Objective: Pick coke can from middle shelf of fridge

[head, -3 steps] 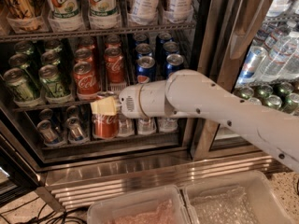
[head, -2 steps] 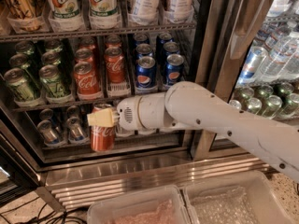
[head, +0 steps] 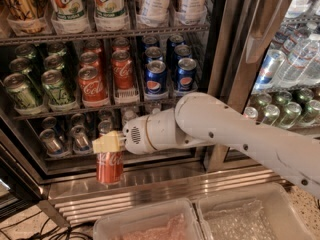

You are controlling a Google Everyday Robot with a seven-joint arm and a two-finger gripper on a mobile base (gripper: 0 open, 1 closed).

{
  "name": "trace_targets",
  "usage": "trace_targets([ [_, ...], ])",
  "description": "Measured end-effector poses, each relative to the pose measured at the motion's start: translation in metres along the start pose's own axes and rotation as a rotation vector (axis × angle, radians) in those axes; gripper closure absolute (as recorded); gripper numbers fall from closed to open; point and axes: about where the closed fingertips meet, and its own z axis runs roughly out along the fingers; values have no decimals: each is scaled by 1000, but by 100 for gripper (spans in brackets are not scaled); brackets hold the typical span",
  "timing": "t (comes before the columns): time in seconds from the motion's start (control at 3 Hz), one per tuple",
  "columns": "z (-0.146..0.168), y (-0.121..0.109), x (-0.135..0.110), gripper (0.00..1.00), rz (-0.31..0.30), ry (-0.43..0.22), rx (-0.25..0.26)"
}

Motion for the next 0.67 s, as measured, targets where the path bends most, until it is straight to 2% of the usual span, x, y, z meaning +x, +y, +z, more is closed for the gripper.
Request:
trace_targets([
  [0.33,-10,10,22,100,63,82,1],
  [0.67,-14,20,35,100,99,126,-9],
])
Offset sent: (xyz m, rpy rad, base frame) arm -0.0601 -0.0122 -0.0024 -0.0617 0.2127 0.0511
